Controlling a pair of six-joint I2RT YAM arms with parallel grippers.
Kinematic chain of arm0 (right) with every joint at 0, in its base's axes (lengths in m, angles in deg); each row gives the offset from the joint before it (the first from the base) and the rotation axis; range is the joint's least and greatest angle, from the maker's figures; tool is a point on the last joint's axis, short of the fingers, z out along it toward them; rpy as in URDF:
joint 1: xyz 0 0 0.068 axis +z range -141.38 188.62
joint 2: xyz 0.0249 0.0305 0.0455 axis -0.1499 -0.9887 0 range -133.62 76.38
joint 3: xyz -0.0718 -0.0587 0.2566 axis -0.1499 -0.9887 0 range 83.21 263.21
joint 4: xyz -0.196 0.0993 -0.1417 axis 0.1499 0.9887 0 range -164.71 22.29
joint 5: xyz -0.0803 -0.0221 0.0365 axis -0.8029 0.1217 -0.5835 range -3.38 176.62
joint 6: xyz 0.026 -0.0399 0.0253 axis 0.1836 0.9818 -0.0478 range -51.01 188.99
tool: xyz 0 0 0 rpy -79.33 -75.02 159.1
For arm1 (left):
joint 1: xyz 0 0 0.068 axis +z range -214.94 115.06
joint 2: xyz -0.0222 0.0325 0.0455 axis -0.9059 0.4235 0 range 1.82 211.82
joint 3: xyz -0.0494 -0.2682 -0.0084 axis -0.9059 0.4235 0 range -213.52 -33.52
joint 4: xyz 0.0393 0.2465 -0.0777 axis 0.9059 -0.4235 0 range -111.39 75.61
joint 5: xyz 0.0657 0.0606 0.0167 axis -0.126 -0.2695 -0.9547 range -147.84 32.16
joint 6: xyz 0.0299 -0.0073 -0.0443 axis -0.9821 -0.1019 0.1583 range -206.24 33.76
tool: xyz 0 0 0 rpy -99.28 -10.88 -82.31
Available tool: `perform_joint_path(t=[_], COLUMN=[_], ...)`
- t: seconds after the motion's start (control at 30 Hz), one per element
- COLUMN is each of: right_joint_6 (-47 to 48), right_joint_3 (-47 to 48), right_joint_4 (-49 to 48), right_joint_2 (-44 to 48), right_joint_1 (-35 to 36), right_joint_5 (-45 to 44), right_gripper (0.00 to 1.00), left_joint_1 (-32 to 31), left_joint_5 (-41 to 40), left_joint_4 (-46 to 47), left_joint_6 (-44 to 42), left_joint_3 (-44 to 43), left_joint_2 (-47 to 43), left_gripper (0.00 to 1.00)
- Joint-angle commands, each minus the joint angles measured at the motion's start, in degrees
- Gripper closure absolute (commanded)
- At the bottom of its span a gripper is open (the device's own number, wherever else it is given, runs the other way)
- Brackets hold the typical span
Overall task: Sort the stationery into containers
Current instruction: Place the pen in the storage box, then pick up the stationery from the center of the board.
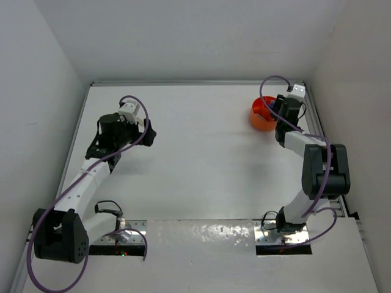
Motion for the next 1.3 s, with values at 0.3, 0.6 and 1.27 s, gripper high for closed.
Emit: perform_joint_path(t=[0.3, 0.6, 1.27], right_joint_6=[2.9, 2.3, 0.7], right_joint_3=[-2.3, -5.4, -6.4], right_joint_4=[3.4, 3.5, 6.8], right_joint_2=[15.4, 20.2, 22.7], right_joint_1=[5.7, 12.4, 17.0], right_joint_5=[0.6, 5.9, 7.0], right_gripper=[0.31, 0.38, 0.38], left_joint_1=[9.0, 12.9, 9.8], left_joint_5=[-13.7, -12.6, -15.8], left_joint_4=[-8.9, -31.9, -25.8], left_joint_6=[0.2, -14.5, -12.9], left_joint_3=[-9.6, -35.6, -37.2], left_joint_2=[8.2, 34.8, 51.4], left_gripper=[0.07, 0.71, 0.60])
